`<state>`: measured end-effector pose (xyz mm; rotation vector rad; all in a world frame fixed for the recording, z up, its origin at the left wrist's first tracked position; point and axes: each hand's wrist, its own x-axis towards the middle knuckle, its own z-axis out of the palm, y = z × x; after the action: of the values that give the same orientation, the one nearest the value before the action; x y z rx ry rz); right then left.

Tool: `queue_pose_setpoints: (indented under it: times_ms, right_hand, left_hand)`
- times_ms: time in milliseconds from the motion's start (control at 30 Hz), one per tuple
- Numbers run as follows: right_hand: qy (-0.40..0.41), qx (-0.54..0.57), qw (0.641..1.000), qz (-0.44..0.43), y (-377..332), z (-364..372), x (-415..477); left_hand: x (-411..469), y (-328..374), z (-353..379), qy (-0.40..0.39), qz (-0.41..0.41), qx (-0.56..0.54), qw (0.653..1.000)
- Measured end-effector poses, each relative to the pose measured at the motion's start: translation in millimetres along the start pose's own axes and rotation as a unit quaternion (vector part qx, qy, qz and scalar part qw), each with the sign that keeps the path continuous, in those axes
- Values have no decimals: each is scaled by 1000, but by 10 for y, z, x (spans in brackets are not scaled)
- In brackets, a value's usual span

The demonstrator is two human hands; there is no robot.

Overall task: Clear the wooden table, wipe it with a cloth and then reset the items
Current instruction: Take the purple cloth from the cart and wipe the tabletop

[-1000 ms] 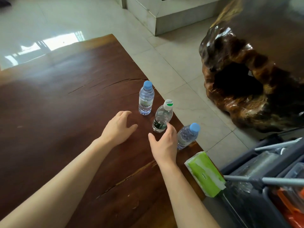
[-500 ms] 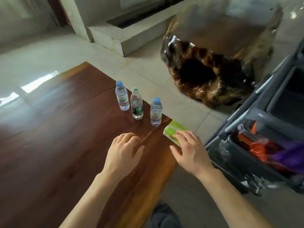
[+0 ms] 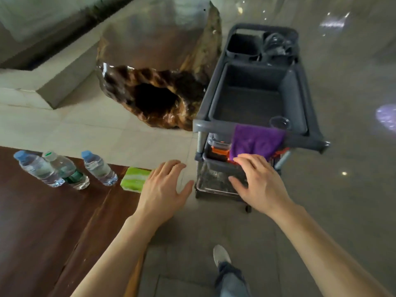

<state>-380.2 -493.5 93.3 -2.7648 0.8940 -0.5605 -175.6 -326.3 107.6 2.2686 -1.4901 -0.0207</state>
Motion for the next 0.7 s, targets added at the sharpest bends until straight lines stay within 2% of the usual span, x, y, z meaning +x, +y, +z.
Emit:
queue_pose_setpoints:
  times_ms: [267, 500, 700]
  right_hand:
    - [-3, -36, 997, 64, 1130, -386, 182]
    - [-47, -36, 998, 36, 1635, -290, 656]
    - [-75, -8, 997, -2, 1797, -134, 885]
  left_hand:
    - [1053, 770, 594, -23, 109, 12, 994]
    - [1835, 919, 1065, -87, 119, 67, 987]
    - [2032, 813, 1176, -89, 171, 24, 981]
